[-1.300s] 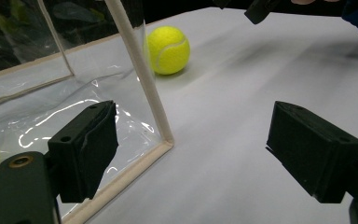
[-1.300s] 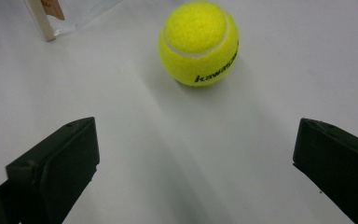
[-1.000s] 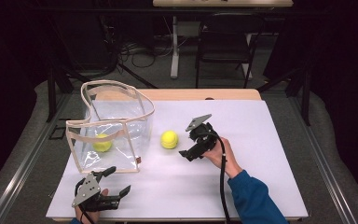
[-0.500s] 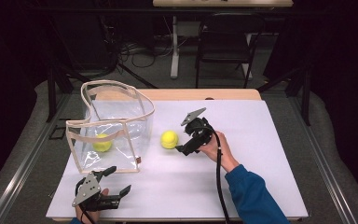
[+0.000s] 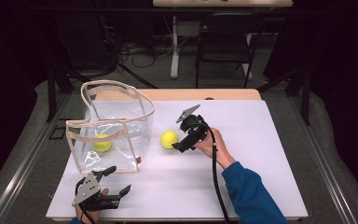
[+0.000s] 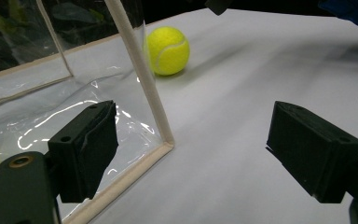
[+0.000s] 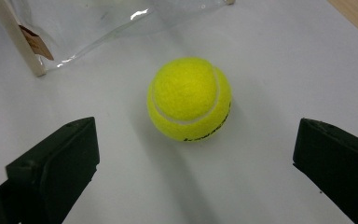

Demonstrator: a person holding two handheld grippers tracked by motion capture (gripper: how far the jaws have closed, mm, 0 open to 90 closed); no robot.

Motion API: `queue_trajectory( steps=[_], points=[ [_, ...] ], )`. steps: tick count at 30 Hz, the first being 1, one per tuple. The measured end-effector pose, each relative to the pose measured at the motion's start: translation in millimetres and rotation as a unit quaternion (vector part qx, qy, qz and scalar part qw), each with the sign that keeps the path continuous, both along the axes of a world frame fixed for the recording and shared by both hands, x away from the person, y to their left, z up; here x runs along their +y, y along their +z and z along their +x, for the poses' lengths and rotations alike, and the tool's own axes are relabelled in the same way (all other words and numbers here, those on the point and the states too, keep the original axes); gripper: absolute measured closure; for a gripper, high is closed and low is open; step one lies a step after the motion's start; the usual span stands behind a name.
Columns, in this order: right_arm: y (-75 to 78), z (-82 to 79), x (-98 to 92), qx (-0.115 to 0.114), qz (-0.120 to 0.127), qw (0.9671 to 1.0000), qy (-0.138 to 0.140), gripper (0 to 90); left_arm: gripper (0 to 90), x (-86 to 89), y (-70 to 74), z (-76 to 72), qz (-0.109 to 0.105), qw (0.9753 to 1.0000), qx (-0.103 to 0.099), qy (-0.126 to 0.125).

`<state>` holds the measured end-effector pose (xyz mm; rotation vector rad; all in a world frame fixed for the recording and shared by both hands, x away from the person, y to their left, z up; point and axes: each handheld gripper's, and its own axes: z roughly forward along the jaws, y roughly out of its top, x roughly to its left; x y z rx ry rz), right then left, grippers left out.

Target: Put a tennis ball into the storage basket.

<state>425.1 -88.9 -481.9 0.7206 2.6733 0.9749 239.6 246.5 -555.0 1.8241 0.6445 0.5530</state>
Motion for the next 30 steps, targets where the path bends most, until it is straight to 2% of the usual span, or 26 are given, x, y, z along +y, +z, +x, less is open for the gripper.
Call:
queue_trajectory(
  steps=[11,30],
  points=[
    [-7.0,7.7,8.1,0.005,-0.006,1.0000,0.005,0.0,16.0,-0.2,-0.2,0.2,-0.002,1.0000,0.000,-0.001],
    [-21.1,15.0,24.9,0.014,0.001,0.9999,0.008,0.0,16.0,-0.6,0.5,0.0,0.001,1.0000,-0.002,-0.002]
  ],
)
